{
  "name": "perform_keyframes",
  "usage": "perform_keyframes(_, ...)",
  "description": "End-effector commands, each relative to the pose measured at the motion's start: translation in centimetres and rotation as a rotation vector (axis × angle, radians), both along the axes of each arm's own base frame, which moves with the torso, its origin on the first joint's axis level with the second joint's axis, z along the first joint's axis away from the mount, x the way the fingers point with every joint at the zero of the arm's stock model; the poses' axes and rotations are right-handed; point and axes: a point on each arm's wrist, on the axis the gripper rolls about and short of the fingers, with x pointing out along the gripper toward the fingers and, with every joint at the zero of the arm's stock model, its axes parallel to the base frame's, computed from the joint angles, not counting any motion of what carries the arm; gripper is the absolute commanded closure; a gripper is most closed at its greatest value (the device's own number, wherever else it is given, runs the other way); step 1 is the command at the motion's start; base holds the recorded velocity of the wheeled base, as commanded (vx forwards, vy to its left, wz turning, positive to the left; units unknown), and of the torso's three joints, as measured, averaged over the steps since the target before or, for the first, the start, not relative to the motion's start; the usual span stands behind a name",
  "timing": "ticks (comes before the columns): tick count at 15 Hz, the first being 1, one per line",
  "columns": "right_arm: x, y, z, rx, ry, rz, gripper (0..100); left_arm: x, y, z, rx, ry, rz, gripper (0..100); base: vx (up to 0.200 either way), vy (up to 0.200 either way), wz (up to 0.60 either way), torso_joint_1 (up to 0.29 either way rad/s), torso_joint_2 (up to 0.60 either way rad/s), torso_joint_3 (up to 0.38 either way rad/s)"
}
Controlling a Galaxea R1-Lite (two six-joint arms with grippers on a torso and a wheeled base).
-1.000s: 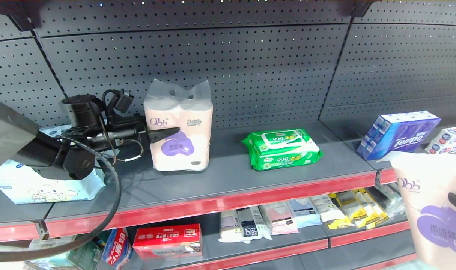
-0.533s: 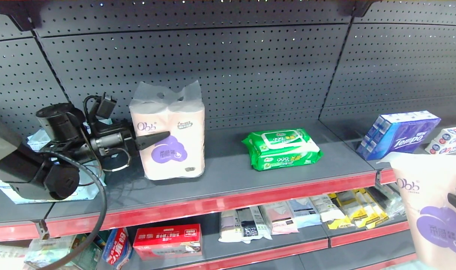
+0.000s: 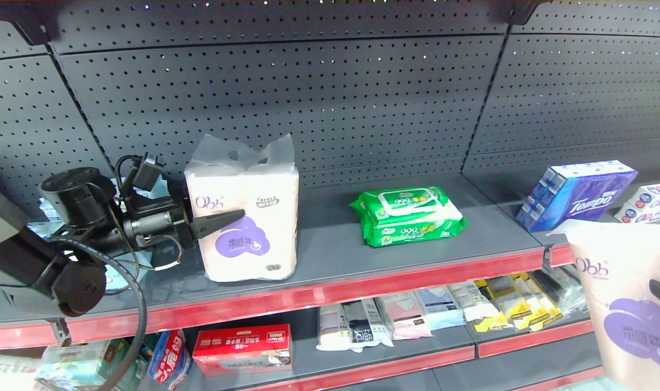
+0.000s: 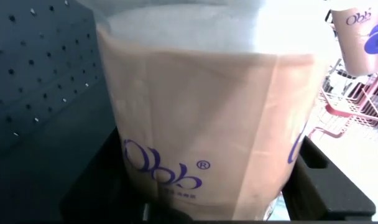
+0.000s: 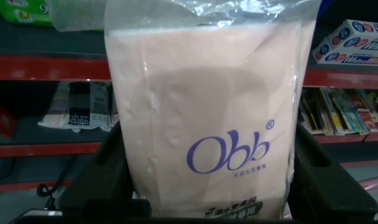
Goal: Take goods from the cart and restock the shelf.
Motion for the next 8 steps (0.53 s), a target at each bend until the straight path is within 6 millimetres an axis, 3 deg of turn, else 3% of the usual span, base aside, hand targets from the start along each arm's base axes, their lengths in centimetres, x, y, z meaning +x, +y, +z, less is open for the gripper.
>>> perform_keyframes(1, -0.08, 0.00, -0.13, -0.001, 0.002, 0.000, 100, -0.40, -0.11, -0.58, 0.002, 0.025, -0.002, 100, 0.000, 0.000, 0.00, 0.000, 0.00, 0.000)
perform_keyframes(8, -0.12, 0.02, -0.37, 0.003, 0.008, 0.004, 100, -0.16, -0.15, -1.39, 0.001, 0.049, 0.006, 100, 0.000, 0.000, 0.00, 0.000, 0.00, 0.000)
